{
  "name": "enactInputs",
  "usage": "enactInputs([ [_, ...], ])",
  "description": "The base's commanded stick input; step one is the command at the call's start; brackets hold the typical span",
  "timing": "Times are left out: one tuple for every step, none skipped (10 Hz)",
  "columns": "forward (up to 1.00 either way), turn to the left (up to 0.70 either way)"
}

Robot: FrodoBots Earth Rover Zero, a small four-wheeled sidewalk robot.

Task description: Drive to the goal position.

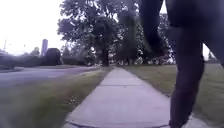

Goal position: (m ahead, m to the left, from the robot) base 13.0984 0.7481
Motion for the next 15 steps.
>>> enactInputs([
  [0.70, 0.00],
  [0.70, 0.00],
  [0.70, 0.00],
  [0.70, 0.00],
  [0.70, 0.00],
  [0.70, 0.00],
  [0.70, 0.00],
  [0.58, 0.00],
  [0.00, 0.00],
  [0.00, 0.00],
  [0.00, 0.00],
  [0.00, 0.00],
  [0.00, 0.00],
  [0.00, 0.00],
  [0.00, 0.00],
])
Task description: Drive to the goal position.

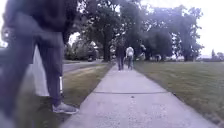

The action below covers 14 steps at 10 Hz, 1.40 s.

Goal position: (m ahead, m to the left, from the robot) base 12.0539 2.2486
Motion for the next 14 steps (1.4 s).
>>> enactInputs([
  [0.00, 0.00],
  [0.00, 0.00],
  [0.00, -0.06],
  [0.12, -0.16],
  [0.70, -0.14],
  [0.70, -0.14],
  [0.70, -0.14],
  [0.70, -0.14],
  [0.70, -0.14],
  [0.70, -0.14],
  [0.70, -0.14],
  [0.70, -0.14],
  [0.70, -0.14],
  [0.70, -0.14],
])
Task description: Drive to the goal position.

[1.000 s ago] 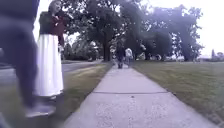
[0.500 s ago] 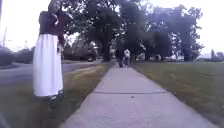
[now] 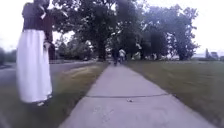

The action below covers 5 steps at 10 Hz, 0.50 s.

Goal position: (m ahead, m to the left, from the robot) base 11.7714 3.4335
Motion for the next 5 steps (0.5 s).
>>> enactInputs([
  [0.70, -0.14],
  [0.70, -0.09],
  [0.70, -0.02],
  [0.70, 0.00],
  [0.70, 0.00],
])
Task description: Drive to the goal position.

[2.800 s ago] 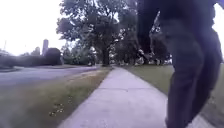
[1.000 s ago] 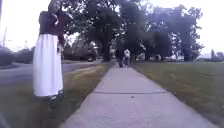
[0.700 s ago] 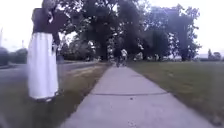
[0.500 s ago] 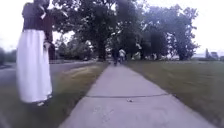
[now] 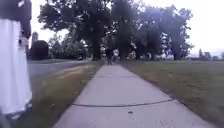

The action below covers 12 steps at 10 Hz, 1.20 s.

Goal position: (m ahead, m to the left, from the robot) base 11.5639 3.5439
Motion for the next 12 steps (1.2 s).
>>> enactInputs([
  [0.70, 0.00],
  [0.70, 0.00],
  [0.70, 0.10],
  [0.70, 0.14],
  [0.70, 0.06],
  [0.70, 0.00],
  [0.70, 0.00],
  [0.70, 0.00],
  [0.70, 0.00],
  [0.70, 0.00],
  [0.70, 0.00],
  [0.70, 0.00],
])
